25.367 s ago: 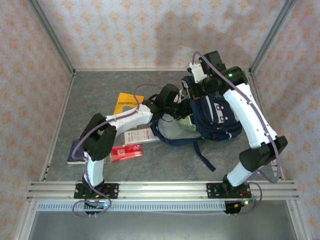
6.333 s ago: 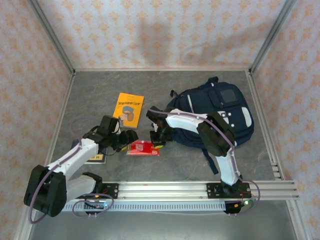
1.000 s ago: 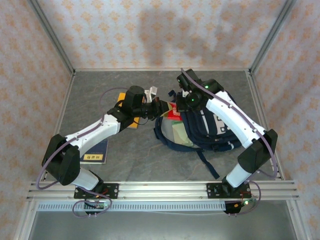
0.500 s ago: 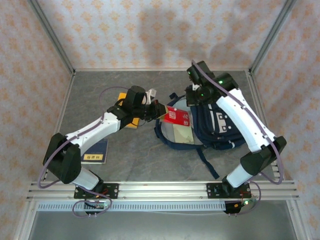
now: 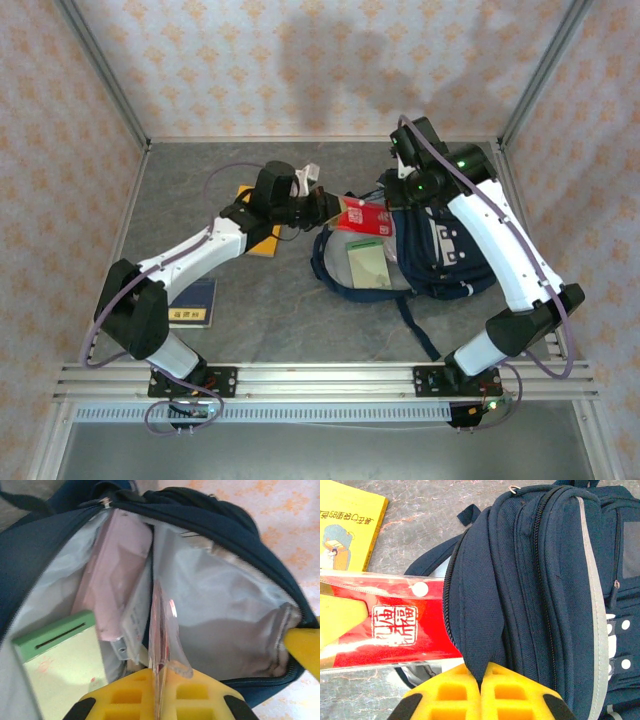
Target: Pack the student bag
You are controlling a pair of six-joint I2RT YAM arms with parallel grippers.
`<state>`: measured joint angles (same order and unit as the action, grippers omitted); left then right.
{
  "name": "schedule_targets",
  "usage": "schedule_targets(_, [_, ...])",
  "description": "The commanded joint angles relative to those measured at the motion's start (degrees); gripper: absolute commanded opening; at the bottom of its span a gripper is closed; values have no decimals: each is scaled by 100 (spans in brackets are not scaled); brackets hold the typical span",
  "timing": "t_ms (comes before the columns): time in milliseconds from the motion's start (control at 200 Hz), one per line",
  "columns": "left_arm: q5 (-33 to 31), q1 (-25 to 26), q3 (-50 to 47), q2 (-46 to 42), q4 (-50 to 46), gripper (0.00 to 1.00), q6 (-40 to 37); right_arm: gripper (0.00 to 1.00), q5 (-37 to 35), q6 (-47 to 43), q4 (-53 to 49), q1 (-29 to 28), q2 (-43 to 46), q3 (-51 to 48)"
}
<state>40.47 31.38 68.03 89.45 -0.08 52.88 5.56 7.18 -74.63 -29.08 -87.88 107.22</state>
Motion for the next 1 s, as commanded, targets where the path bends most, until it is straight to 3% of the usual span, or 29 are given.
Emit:
schedule_targets(0, [48,244,263,344,548,0,230,0,-92,-61,198,43,274,429])
schedule_targets(185, [-416,637,681,1044,702,0,285,0,-64,45,321,45,239,459])
schedule_targets(300, [-649,874,1015,1662,1342,0,629,0,-30,136,428,48,218,407])
schedule_targets(460, [-1642,1211,1258,2241,1676,0,590,0,46,435,726,48,226,117])
schedule_targets(651, [-1515,1578,2221,3152,1245,6,675,0,68,679,1050,47,225,-64])
schedule_targets(716, [-1357,1712,2603,3369,1040,15,571,0,50,697,1095,51,224,-126])
schedule_targets(851, [-1253,1762,3265,3520,-69,50,64,0,-78,705,1100,51,262,-237])
schedule_targets(991, [-1170,1474,2579,2957,-12,66,-64,0,-340,637,1099,60,423,-388])
